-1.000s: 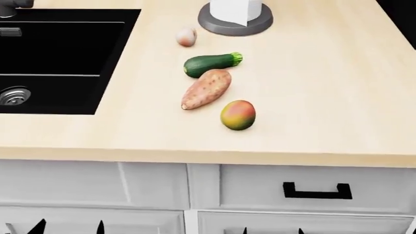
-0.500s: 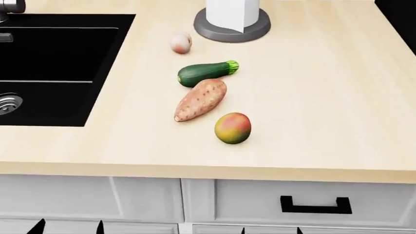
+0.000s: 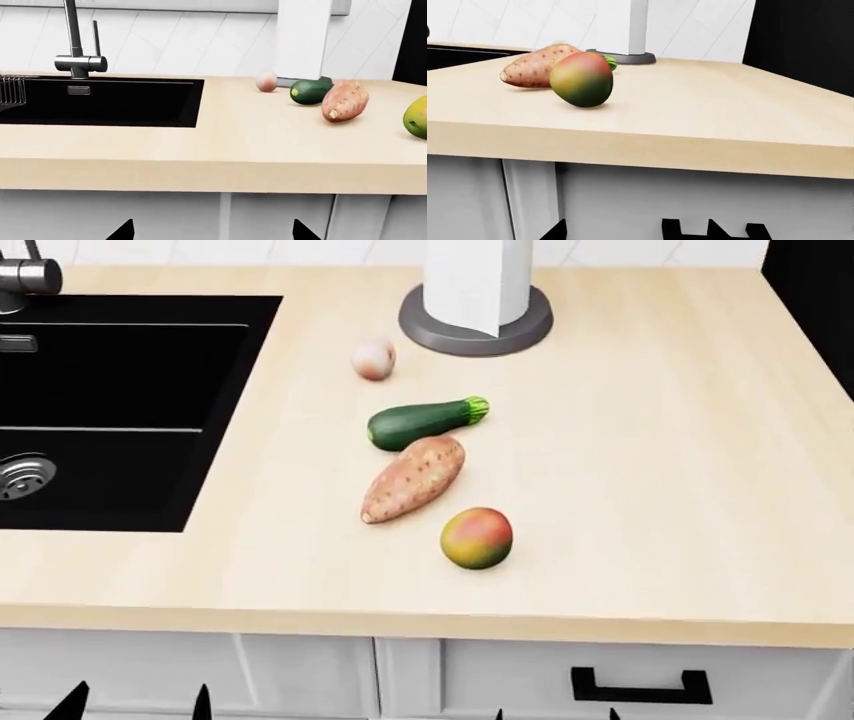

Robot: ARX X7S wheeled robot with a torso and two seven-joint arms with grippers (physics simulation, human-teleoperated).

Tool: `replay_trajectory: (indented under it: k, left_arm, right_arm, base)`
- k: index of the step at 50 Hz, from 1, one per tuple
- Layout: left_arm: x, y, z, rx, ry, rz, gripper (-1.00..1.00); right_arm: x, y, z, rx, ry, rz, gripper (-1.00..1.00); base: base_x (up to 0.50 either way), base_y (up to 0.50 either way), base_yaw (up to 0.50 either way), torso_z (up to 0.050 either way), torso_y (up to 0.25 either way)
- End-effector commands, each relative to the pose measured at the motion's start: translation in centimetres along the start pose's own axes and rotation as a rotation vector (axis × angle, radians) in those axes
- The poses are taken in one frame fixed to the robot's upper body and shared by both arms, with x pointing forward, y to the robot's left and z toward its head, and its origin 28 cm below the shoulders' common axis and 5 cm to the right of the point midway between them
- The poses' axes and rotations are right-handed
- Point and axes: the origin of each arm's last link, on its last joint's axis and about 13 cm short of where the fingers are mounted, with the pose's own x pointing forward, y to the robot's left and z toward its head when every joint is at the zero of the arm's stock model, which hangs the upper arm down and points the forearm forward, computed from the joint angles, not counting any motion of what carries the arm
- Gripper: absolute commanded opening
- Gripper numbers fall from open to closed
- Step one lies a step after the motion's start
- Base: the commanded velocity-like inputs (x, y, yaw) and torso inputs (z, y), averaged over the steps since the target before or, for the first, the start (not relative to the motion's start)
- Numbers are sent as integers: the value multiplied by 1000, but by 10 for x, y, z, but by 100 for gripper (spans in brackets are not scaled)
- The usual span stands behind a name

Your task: There is a mixed pile of frozen fruits and vegetables on the counter. Locate all the frozen vegetables and place the items in a bowl on the counter. Take all the frozen fruits and defrost them in a running sink.

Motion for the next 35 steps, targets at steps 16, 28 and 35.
replay_trajectory:
  k: [16,28,35]
  left_arm:
    - [-1,0,0,-6,-2,-10,100]
    - [0,-1,2,-10,-1,-5,100]
    - [-3,1,29,-76,63,-29,100]
  right_arm:
    - [0,-1,0,0,2,-4,100]
    - [0,1,0,-10,4,2,100]
    - [-2,-2,44,-5,-52,-23,100]
  base:
    - [0,0,0,49,0]
    - [0,0,0,0,0]
    - [0,0,0,0,0]
